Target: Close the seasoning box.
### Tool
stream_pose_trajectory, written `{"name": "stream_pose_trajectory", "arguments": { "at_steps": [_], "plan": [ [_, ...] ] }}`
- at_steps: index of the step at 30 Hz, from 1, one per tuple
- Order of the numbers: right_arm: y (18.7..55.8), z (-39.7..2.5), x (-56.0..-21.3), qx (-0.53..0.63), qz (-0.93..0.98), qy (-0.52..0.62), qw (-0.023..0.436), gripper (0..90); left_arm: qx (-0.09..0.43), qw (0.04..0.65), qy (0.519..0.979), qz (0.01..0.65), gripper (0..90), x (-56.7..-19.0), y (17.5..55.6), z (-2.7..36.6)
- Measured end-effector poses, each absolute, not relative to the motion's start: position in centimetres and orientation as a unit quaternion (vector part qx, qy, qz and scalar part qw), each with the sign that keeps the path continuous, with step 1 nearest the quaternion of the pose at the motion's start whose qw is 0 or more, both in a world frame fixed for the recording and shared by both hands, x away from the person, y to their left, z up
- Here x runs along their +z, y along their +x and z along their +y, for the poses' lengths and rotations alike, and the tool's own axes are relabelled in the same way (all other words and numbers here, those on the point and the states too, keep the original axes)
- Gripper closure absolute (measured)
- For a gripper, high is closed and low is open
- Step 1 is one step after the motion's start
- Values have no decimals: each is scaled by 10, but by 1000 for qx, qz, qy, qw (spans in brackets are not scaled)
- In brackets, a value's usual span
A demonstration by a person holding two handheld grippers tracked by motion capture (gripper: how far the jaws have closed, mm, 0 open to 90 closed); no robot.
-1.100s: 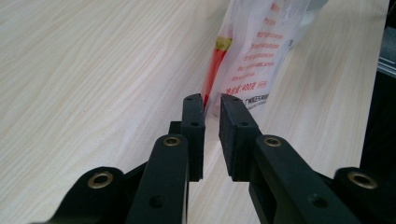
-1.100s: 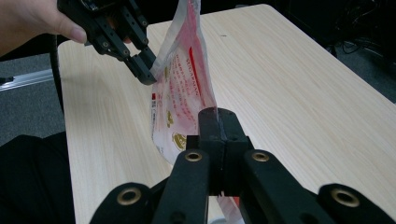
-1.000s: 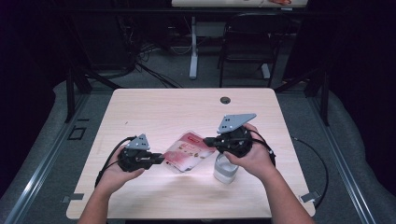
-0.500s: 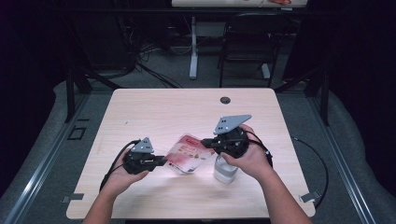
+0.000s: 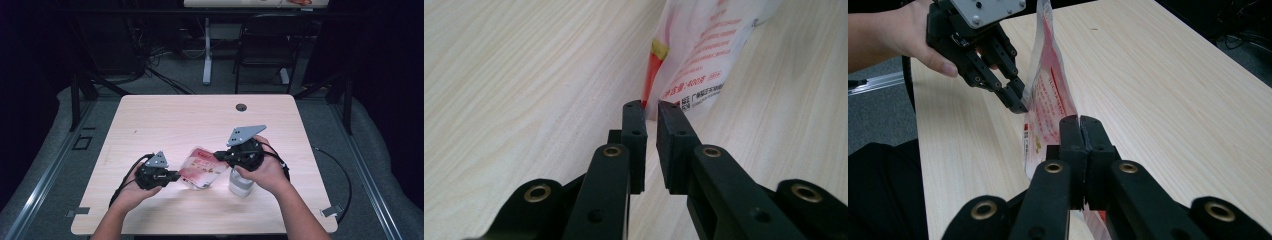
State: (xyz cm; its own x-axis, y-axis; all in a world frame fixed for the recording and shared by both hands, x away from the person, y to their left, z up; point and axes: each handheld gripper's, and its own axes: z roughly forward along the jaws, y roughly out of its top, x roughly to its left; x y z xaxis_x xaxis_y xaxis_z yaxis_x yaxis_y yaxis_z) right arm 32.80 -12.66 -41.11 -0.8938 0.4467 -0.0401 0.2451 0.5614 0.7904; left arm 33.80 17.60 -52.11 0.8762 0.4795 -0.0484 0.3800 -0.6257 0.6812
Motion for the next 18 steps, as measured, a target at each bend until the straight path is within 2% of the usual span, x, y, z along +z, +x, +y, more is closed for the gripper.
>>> {"name": "stream_pose_trajectory", "arguments": {
  "at_steps": [11,16,18],
  "plan": [
    [327,-117,-412,441,871,190,101,849,46,367,898,238,770,-524,339,183],
    [328,-112,-413,447,871,183,88,799,22,386,895,224,658,-521,338,188],
    [328,-109,-414,445,873,180,84,797,28,386,895,222,626,-519,336,188]
  ]
}}
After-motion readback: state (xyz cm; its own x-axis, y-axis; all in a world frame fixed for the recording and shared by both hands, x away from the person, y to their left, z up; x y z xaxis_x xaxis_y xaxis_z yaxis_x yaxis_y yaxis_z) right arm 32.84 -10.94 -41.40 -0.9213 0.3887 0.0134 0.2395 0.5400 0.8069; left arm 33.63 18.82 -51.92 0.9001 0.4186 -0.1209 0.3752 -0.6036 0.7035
